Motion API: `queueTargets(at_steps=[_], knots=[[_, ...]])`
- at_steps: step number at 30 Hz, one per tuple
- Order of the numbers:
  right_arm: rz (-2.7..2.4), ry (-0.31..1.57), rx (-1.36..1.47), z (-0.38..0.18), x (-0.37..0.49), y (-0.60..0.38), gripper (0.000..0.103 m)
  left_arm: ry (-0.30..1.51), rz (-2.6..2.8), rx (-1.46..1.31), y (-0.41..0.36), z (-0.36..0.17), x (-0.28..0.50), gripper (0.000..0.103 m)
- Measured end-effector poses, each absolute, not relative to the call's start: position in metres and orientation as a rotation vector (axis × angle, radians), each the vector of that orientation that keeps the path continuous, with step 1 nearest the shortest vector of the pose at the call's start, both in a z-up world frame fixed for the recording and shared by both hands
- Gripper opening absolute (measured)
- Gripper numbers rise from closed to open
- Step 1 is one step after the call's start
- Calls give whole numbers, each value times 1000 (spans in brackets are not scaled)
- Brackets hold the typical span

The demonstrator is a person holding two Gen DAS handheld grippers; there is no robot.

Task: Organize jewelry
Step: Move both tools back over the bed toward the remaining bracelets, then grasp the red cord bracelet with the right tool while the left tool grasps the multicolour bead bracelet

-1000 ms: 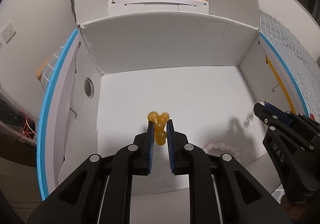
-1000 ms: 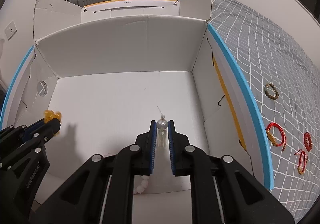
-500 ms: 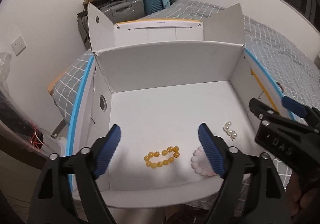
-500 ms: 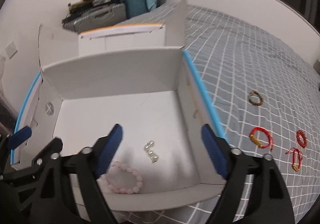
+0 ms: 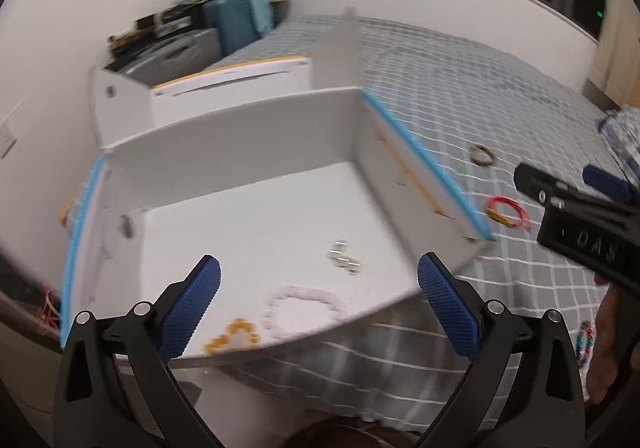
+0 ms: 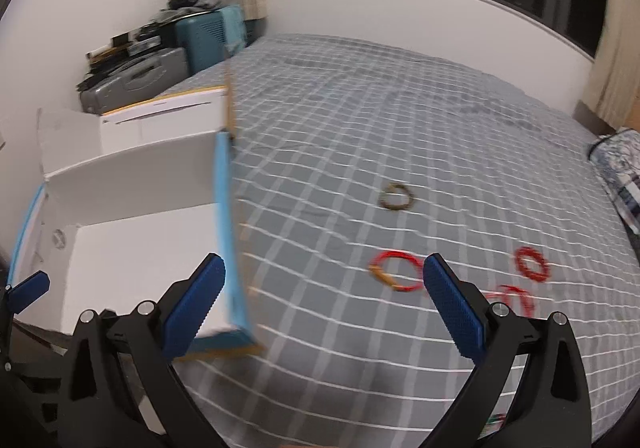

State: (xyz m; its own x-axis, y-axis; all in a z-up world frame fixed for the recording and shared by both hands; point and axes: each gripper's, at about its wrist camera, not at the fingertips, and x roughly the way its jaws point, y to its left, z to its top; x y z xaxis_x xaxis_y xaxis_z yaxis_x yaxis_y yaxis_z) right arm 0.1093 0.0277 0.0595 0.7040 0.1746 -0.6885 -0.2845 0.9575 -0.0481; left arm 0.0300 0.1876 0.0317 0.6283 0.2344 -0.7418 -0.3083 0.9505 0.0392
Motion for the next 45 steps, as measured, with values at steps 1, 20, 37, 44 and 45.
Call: queueTargets(at_steps=[1, 20, 37, 44, 45], knots=[[240, 749, -155, 59, 112, 15, 95, 839, 286, -90, 175, 30, 33, 97], [47, 884, -123, -5, 164, -175, 95, 913, -74, 61, -27, -28, 61, 97], [55, 1032, -29, -85, 209, -231, 95, 1020, -177, 125, -109, -105, 71, 97], [54, 1088, -19, -105, 220, -233, 88, 997, -138, 152, -115, -112, 68, 97], [56, 1087, -20, -106, 221, -233, 87, 997, -137, 153, -114, -112, 69, 96]])
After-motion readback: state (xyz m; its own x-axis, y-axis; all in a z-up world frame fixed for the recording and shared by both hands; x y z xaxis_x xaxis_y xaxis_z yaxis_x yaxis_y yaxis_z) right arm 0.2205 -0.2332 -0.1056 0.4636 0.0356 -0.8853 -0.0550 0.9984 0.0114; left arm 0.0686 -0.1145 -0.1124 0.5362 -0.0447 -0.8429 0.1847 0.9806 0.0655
